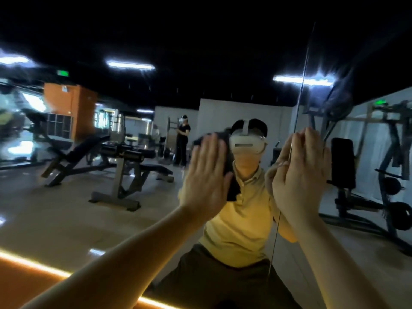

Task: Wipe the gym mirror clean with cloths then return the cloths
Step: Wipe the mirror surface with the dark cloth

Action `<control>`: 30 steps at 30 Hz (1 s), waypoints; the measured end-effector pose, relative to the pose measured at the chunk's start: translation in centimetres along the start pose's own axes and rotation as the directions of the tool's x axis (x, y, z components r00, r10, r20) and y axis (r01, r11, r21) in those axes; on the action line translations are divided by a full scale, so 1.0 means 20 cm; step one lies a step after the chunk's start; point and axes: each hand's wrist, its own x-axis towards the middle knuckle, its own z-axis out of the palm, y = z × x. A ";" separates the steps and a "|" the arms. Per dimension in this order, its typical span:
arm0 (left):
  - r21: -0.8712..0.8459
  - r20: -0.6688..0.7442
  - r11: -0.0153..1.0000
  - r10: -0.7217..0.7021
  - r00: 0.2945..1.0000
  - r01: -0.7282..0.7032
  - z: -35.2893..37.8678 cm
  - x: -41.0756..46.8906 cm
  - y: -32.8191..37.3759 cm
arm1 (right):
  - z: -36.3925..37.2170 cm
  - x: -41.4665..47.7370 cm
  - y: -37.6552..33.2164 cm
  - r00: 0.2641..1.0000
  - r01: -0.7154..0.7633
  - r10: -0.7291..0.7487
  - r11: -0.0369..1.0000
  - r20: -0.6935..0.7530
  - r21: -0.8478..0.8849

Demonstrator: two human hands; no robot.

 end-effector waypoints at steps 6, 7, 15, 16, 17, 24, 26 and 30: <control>0.018 -0.052 0.980 -0.199 0.979 0.200 -0.10 -0.02 -0.40 | 0.04 -0.01 0.02 0.999 0.006 -0.005 1.000 -0.035 0.026; -0.018 -0.083 0.954 -0.299 0.951 0.299 -0.11 -0.01 -0.39 | 0.04 -0.01 0.02 0.999 0.003 -0.002 1.000 -0.036 0.026; 0.065 0.070 0.932 0.351 0.934 -0.355 0.03 -0.10 -0.02 | 0.05 -0.02 0.06 0.999 0.028 -0.027 0.999 -0.042 0.039; 0.071 0.056 0.942 0.324 0.944 -0.327 0.02 -0.10 -0.11 | 0.06 -0.02 0.08 0.998 0.041 -0.040 0.998 -0.044 0.037; 0.051 0.028 0.974 0.218 0.976 -0.219 0.00 -0.10 -0.20 | 0.06 -0.02 0.09 0.998 0.052 -0.050 0.998 -0.045 0.033; -0.056 -0.066 0.994 -0.094 0.993 0.091 0.03 -0.13 -0.04 | 0.08 -0.02 0.09 0.998 0.027 -0.020 0.993 -0.063 0.116; 0.034 0.069 0.953 0.298 0.952 -0.300 0.06 -0.19 0.02 | 0.07 -0.03 0.11 0.997 0.053 -0.047 0.992 -0.055 0.118; 0.149 0.125 0.895 0.406 0.905 -0.421 -0.01 -0.08 -0.23 | 0.05 -0.03 0.15 0.992 0.117 -0.111 0.985 -0.056 0.128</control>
